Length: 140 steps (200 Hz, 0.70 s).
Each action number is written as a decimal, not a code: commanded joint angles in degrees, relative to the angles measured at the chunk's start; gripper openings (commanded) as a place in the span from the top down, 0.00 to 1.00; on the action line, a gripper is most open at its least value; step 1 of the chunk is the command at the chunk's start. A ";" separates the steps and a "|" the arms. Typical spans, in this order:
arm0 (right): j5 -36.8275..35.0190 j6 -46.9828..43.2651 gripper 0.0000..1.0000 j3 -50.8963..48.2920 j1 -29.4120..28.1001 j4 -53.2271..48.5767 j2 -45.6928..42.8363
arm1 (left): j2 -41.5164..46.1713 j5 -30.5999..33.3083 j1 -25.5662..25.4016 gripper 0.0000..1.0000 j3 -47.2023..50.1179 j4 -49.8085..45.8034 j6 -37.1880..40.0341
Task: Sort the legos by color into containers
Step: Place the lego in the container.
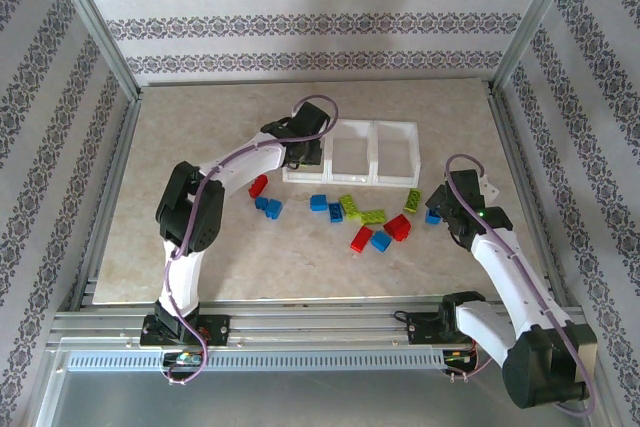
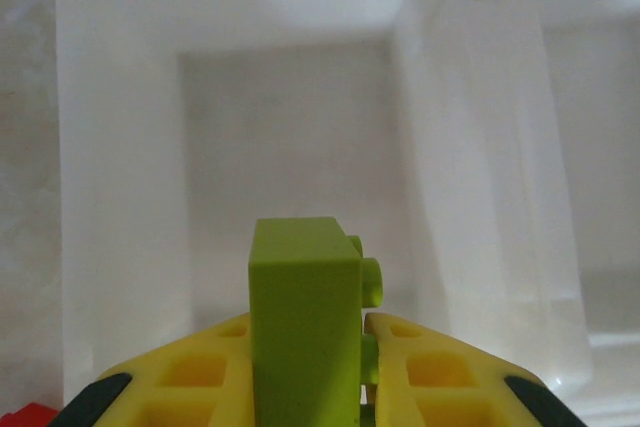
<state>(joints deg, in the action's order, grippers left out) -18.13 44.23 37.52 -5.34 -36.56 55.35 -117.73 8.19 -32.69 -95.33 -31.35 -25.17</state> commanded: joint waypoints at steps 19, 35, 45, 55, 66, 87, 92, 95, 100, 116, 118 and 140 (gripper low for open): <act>1.50 -0.44 0.02 -1.02 0.88 -0.29 1.63 | -1.75 2.49 -0.89 0.70 -1.70 -2.92 -0.90; 2.12 -0.29 0.02 -1.13 0.95 0.12 2.27 | -1.72 2.70 -0.91 0.63 -1.73 -2.87 -1.09; 2.52 -0.37 0.02 -0.98 1.05 0.23 2.79 | -1.58 2.80 -0.93 0.57 -1.70 -2.88 -1.33; 2.74 -0.41 0.02 -0.72 1.04 0.28 3.38 | -1.37 2.72 -0.89 0.53 -1.74 -2.77 -1.60; 3.05 -0.50 0.02 -0.47 1.04 0.26 3.89 | -0.97 2.39 -0.89 0.50 -1.68 -2.65 -1.81; 3.67 -0.73 0.02 -0.25 1.04 0.60 4.73 | 0.40 1.68 -0.89 0.46 -1.62 -2.54 -2.23; 3.80 -0.83 0.02 -0.25 1.06 0.63 4.90 | 0.82 1.58 -0.89 0.45 -1.43 -2.54 -2.32; 3.92 -0.86 0.02 -0.25 1.04 0.69 5.05 | 1.29 1.62 -0.93 0.44 -1.33 -2.49 -2.40; 4.14 -0.96 0.02 -0.17 1.08 0.85 5.13 | 2.03 1.57 -0.92 0.43 -1.02 -2.17 -2.56; 4.75 -1.33 0.04 -0.08 1.04 1.12 5.67 | 4.95 1.57 -0.93 0.35 0.79 -0.82 -2.82; 4.83 -1.40 0.04 -0.01 1.04 1.13 5.65 | 5.36 1.57 -0.90 0.34 0.96 -0.64 -2.92; 5.64 -2.03 0.06 0.26 1.04 1.49 6.46 | 9.87 2.13 -0.89 0.20 3.80 1.46 -3.13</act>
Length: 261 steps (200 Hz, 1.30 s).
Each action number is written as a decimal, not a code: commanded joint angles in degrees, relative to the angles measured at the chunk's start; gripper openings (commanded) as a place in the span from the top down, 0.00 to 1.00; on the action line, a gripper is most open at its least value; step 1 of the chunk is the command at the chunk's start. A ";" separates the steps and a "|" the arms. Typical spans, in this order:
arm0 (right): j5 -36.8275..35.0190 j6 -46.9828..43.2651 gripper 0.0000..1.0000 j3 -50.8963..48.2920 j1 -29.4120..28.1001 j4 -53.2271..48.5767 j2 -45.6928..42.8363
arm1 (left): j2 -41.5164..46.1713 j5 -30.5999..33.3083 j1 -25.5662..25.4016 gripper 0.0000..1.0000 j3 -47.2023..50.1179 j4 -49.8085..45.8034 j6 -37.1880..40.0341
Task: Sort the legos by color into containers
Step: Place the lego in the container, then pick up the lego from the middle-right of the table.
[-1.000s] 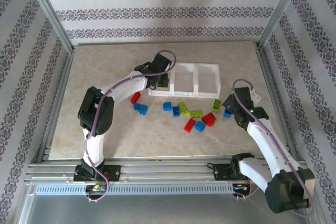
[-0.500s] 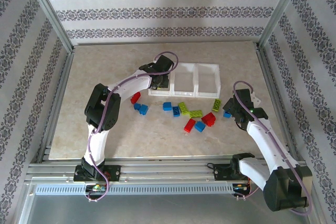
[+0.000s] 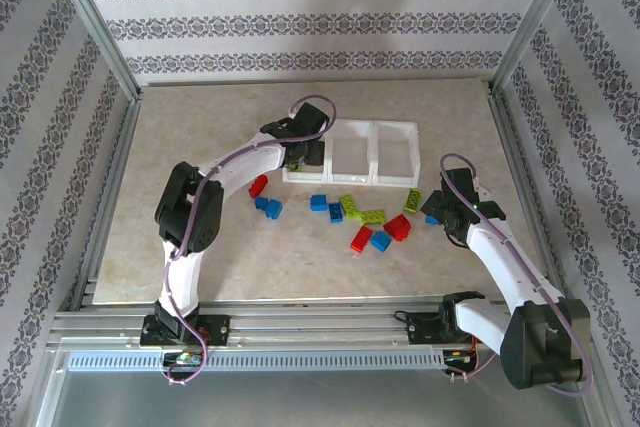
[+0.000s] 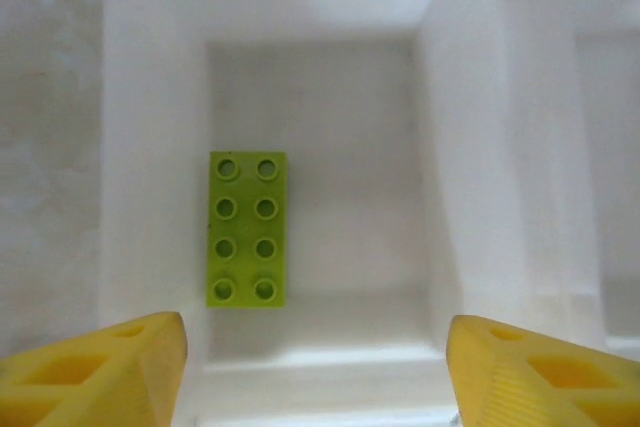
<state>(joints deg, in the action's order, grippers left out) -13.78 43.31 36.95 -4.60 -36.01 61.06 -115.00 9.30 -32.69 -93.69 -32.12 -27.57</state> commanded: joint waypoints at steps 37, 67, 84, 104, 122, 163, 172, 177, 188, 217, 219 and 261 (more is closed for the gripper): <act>3.76 -2.65 0.12 1.61 0.29 2.33 3.01 | 15.61 3.72 -0.80 0.00 9.80 6.86 -0.67; 5.68 -4.17 0.17 3.18 0.30 2.86 6.06 | 22.55 5.61 -0.73 0.00 17.64 11.02 -0.64; 6.31 -5.13 0.19 4.28 0.24 2.79 7.98 | 26.64 7.00 -0.71 0.00 23.03 13.46 -1.46; 6.37 -6.75 0.25 5.86 0.21 2.11 10.30 | 31.67 7.87 -0.54 0.00 29.87 16.17 -2.84; 5.47 -7.73 0.27 7.30 0.28 0.83 12.22 | 36.18 8.86 -0.36 0.00 35.62 17.51 -4.25; 5.42 -9.79 0.31 9.24 0.30 0.49 16.83 | 44.38 11.01 1.17 0.00 45.75 17.92 -8.94; 5.65 -10.15 0.32 9.69 0.29 0.65 18.16 | 45.52 11.02 1.67 0.00 47.27 17.96 -10.32; 5.76 -10.37 0.33 10.01 0.29 0.68 18.97 | 46.09 11.04 1.87 0.00 47.96 18.03 -10.96; 5.94 -10.93 0.36 10.80 0.29 0.69 21.01 | 47.16 11.01 2.37 0.00 49.40 18.48 -12.31; 6.23 -12.04 0.45 12.93 0.29 0.76 25.83 | 48.79 11.14 3.22 0.00 51.30 18.94 -14.36; 6.22 -12.05 0.46 13.07 0.29 0.77 26.05 | 48.81 11.24 3.26 0.00 51.32 18.89 -14.42; 6.99 -11.77 0.55 14.20 0.29 1.03 28.94 | 49.07 11.94 4.53 0.00 51.21 17.63 -14.52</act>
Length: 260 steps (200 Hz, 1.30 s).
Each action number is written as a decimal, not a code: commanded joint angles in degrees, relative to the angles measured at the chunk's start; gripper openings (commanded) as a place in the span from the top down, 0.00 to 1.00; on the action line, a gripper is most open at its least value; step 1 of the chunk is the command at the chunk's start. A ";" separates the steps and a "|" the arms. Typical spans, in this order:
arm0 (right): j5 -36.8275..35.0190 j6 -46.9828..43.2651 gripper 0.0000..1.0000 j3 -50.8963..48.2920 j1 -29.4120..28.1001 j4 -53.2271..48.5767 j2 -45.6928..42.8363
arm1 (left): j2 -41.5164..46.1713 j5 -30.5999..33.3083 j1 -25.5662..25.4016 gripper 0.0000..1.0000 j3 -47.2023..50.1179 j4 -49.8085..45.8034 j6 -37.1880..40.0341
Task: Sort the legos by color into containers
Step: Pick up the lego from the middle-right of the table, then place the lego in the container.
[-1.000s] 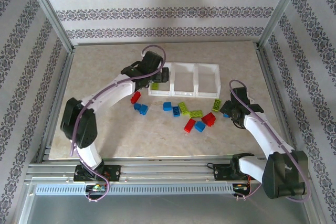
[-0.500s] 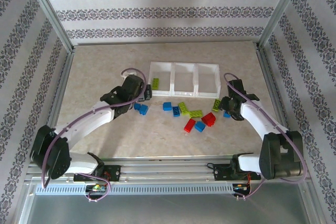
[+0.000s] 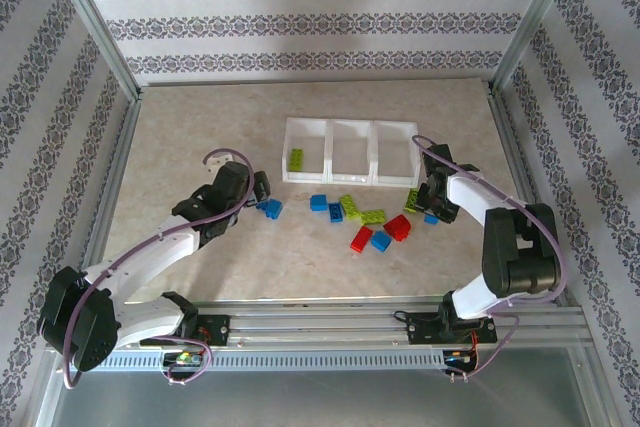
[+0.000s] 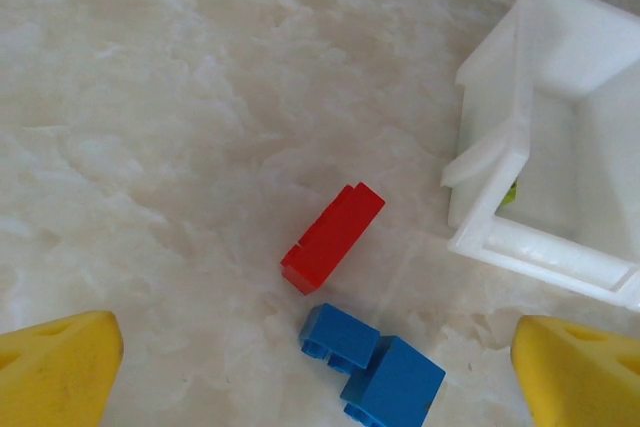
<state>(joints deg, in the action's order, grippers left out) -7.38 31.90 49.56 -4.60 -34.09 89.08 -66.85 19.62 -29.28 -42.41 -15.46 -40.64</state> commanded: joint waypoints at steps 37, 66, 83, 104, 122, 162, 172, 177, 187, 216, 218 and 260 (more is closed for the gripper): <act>0.79 -0.26 0.70 1.34 0.34 -1.55 -0.39 | 0.89 1.73 1.98 0.00 -0.51 0.43 -1.22; 0.49 -0.55 0.75 1.48 0.16 -2.88 -4.25 | 0.93 1.25 2.55 0.00 -0.42 0.44 -1.37; 0.30 -0.83 0.76 1.83 -0.29 -3.51 -6.84 | 0.91 0.74 2.94 0.00 -0.17 0.69 -1.53; -0.04 -1.05 0.77 2.87 -1.62 -3.80 -9.81 | 0.88 -0.25 3.38 0.00 0.17 0.87 -1.80; -0.63 -2.03 0.77 5.01 -3.64 -3.28 -10.90 | 0.86 -0.82 3.84 0.00 0.39 1.05 -1.93; -3.43 -4.67 0.77 14.26 -7.99 -3.43 -6.33 | 1.24 -1.96 4.96 0.00 0.58 0.90 -1.93; -3.73 -5.35 0.77 17.03 -8.52 -3.77 -3.99 | 1.48 -2.25 5.18 0.00 0.61 0.66 -2.01; -3.93 -5.79 0.77 18.62 -8.73 -3.94 -2.81 | 1.58 -2.32 5.34 0.00 0.69 0.48 -2.07; -4.53 -6.63 0.77 21.50 -9.30 -4.14 -0.13 | 2.01 -2.52 5.61 0.00 0.76 0.27 -2.07; -5.45 -8.90 0.78 29.04 -10.04 -4.63 7.56 | 3.46 -2.83 6.52 0.00 1.33 -0.51 -2.12; -5.50 -9.01 0.78 29.50 -10.07 -4.66 8.05 | 3.59 -2.83 6.63 0.00 1.36 -0.53 -2.15; -5.20 -10.79 0.79 36.69 -9.76 -4.70 15.73 | 5.42 -3.25 7.48 0.00 2.35 -1.06 -2.23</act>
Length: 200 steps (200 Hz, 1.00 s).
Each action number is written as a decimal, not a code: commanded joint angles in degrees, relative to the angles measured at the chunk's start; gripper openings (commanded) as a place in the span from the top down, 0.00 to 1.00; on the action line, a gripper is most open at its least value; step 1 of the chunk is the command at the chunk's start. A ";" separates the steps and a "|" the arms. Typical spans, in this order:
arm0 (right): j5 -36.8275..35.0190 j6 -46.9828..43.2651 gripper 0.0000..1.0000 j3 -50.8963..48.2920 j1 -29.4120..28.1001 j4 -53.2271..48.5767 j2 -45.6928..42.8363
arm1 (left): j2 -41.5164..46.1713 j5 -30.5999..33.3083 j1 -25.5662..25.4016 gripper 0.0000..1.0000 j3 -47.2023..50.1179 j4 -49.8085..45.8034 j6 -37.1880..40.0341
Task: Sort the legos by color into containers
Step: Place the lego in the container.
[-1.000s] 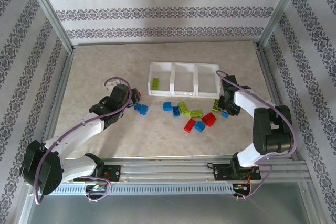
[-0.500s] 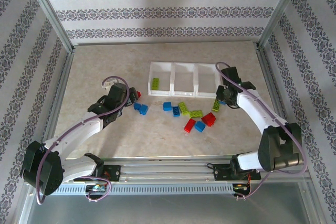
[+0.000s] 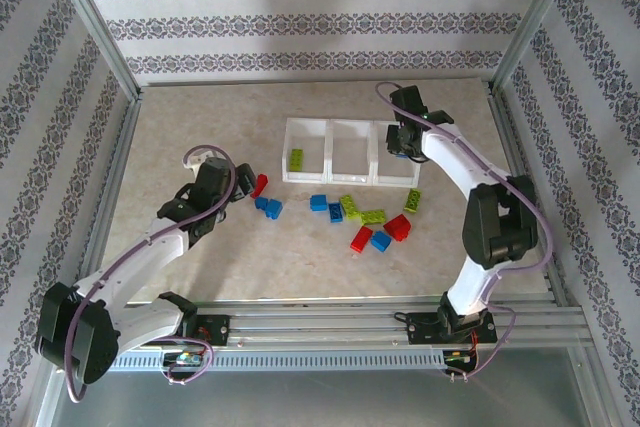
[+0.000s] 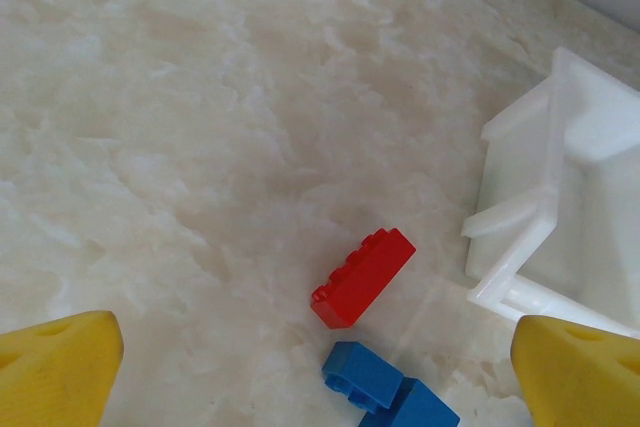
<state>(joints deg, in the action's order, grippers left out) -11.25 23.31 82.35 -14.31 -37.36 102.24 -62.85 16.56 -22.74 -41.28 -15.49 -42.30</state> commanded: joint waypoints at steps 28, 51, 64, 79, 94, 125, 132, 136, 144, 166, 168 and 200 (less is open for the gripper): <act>-0.62 -2.71 0.79 6.43 0.28 -0.53 5.95 | 1.67 -0.49 1.47 0.00 1.17 -1.39 -0.37; -0.40 -2.87 0.78 7.20 0.31 0.38 7.43 | 1.43 -1.14 2.22 0.00 0.76 -2.38 -0.27; -0.53 -2.99 0.76 7.20 0.37 1.03 7.84 | 1.38 -1.49 2.57 0.00 0.64 -2.94 -0.23; -0.45 -2.92 0.75 7.13 0.50 1.64 8.12 | 1.42 -1.91 2.86 0.00 0.56 -3.36 0.09; -0.44 -2.96 0.73 6.95 0.46 2.20 8.24 | 1.49 -2.23 3.04 0.00 0.50 -3.58 0.26; -0.44 -3.29 0.73 6.30 0.43 3.62 8.03 | 1.69 -2.89 3.22 0.00 0.57 -4.16 0.37; -0.44 -3.35 0.72 6.09 0.50 4.02 7.93 | 1.70 -3.02 3.24 0.00 0.61 -4.25 0.34; -0.52 -3.40 0.72 6.00 0.45 4.20 7.89 | 1.73 -3.10 3.26 0.00 0.58 -4.35 0.34; -0.64 -3.36 0.71 5.90 0.44 4.57 7.74 | 1.83 -3.16 3.38 0.00 0.59 -4.54 0.34; -1.37 -3.36 0.65 5.90 0.57 4.60 7.79 | 1.94 -3.33 3.61 0.00 0.65 -4.81 0.56; -1.40 -3.36 0.64 5.90 0.54 4.63 7.73 | 1.94 -3.30 3.59 0.00 0.60 -4.88 0.58; -1.66 -3.27 0.55 4.97 0.59 4.66 6.88 | 2.19 -4.03 4.24 0.00 0.43 -5.17 0.74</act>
<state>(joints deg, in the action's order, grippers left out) -11.35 20.58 87.79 -14.00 -33.30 109.58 -61.71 13.32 -19.73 -40.82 -18.22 -42.30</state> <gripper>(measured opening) 0.428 0.995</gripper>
